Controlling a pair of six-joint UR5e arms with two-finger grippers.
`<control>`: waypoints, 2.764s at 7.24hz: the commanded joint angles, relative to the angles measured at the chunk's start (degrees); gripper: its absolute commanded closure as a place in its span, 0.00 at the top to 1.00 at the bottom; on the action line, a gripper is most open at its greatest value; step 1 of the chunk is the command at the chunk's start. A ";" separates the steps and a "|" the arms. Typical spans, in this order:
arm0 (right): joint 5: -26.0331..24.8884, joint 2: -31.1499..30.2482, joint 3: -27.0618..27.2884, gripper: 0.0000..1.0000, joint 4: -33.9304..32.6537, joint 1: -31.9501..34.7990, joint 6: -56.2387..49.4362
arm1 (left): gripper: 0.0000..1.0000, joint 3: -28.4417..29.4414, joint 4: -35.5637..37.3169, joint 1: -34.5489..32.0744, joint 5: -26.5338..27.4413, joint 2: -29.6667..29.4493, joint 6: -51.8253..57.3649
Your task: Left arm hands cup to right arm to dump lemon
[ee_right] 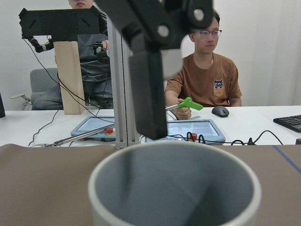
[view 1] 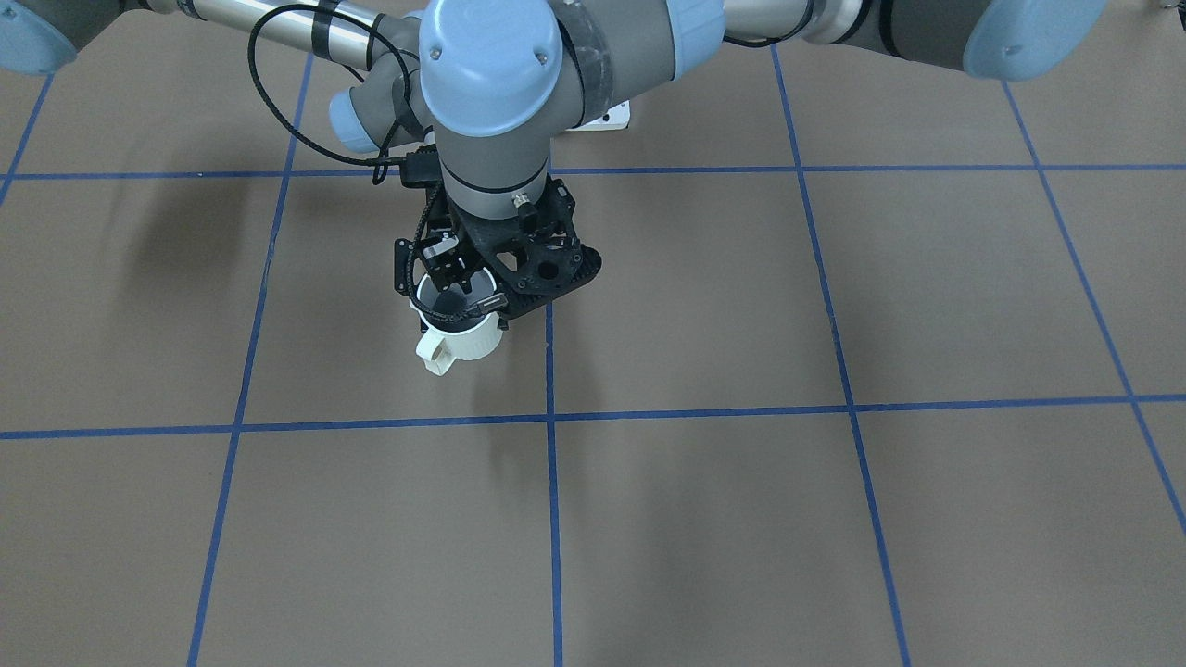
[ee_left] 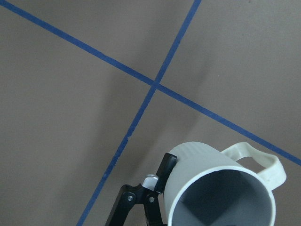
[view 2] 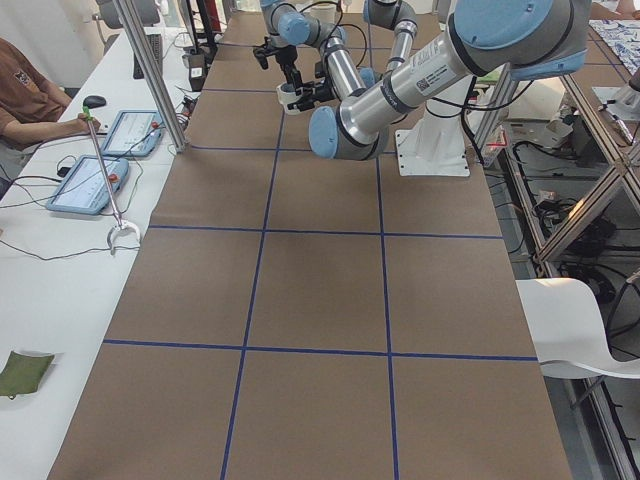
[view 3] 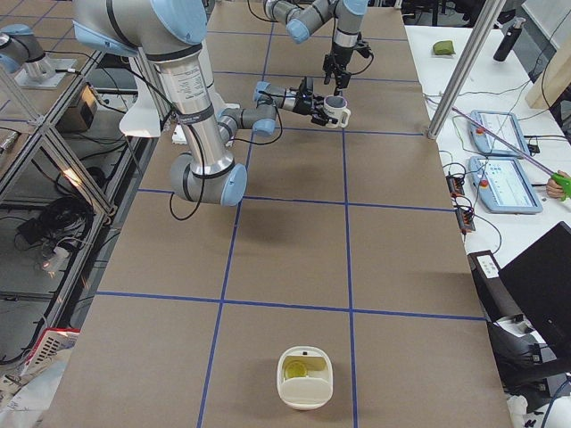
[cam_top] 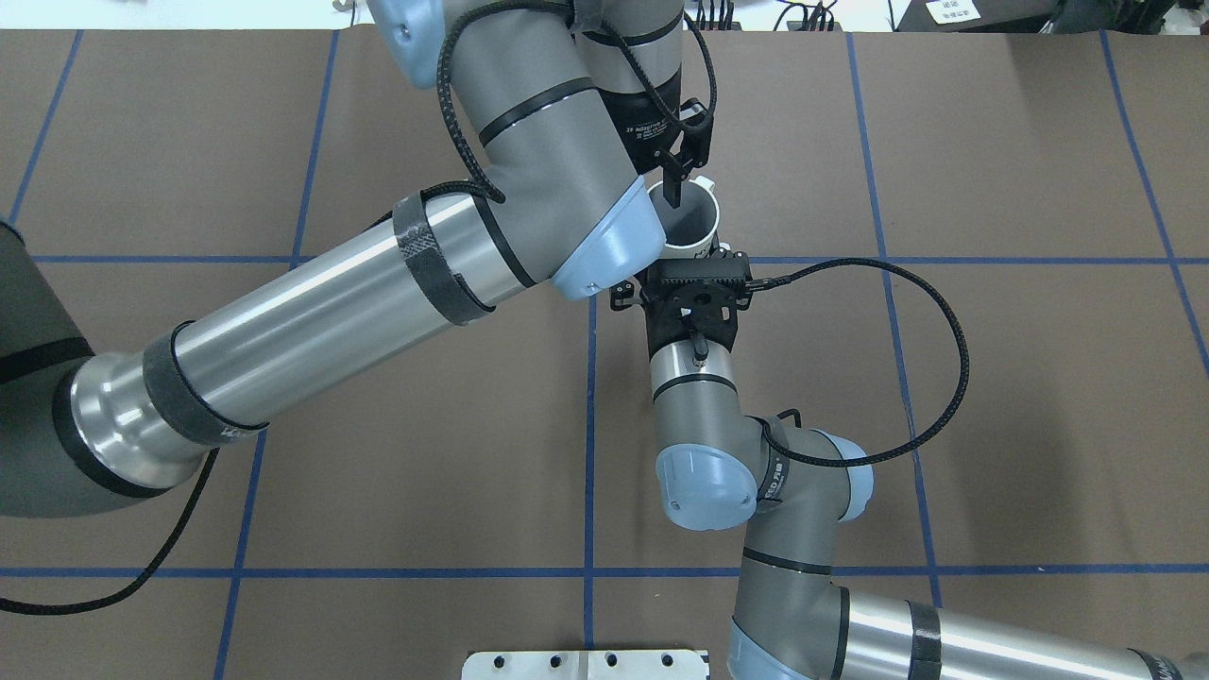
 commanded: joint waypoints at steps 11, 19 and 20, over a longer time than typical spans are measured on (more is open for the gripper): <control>-1.54 -0.04 1.90 0.14 0.19 -0.97 -0.53 | 0.38 0.09 -0.07 1.73 1.74 -0.15 -0.06; -1.54 -0.39 2.17 0.16 0.19 -0.80 -1.32 | 0.29 0.01 0.19 1.65 1.65 -0.24 -0.15; -1.54 -0.39 2.17 0.16 0.19 -0.80 -1.32 | 0.15 0.01 0.28 1.65 1.65 -0.24 -0.06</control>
